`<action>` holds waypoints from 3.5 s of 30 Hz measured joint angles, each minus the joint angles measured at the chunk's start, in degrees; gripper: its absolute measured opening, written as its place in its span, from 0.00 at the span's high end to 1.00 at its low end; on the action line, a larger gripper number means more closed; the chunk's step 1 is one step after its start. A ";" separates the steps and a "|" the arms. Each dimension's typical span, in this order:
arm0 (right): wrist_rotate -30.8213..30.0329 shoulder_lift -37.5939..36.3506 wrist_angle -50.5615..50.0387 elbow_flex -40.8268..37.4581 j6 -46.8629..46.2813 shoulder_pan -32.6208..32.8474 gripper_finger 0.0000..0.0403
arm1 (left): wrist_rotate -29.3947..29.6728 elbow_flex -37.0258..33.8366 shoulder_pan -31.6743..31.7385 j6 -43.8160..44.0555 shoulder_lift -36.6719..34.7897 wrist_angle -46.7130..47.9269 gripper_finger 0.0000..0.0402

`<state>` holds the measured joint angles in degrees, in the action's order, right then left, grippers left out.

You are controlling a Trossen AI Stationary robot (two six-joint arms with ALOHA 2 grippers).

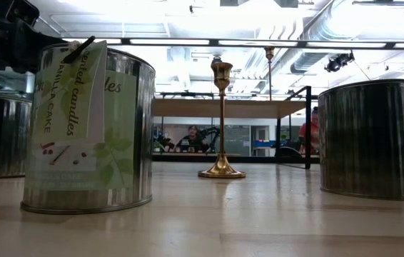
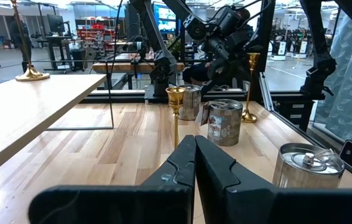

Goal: Pick & Place candle stick holders
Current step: Put the gold candle holder on the shelf aligned with the other candle holder

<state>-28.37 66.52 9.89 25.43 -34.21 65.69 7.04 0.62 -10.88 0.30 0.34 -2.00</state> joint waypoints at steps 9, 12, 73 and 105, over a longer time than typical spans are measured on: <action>-0.35 -0.04 0.19 0.03 0.10 -0.03 0.95 | -0.10 0.00 0.01 0.00 0.01 -0.02 1.00; -0.36 -0.07 0.24 0.04 0.09 -0.07 0.95 | -0.08 0.00 0.00 0.00 0.00 0.00 1.00; 0.39 -9.65 -36.87 37.82 25.49 -56.62 0.96 | -0.10 0.00 0.00 0.00 0.00 -0.01 1.00; 4.63 3.76 -43.08 43.87 20.54 -87.59 0.96 | 0.14 0.00 0.00 0.00 0.00 -0.01 1.00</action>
<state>-23.74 70.29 -33.19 69.30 -13.67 -21.89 7.18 0.62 -10.89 0.30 0.34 -2.01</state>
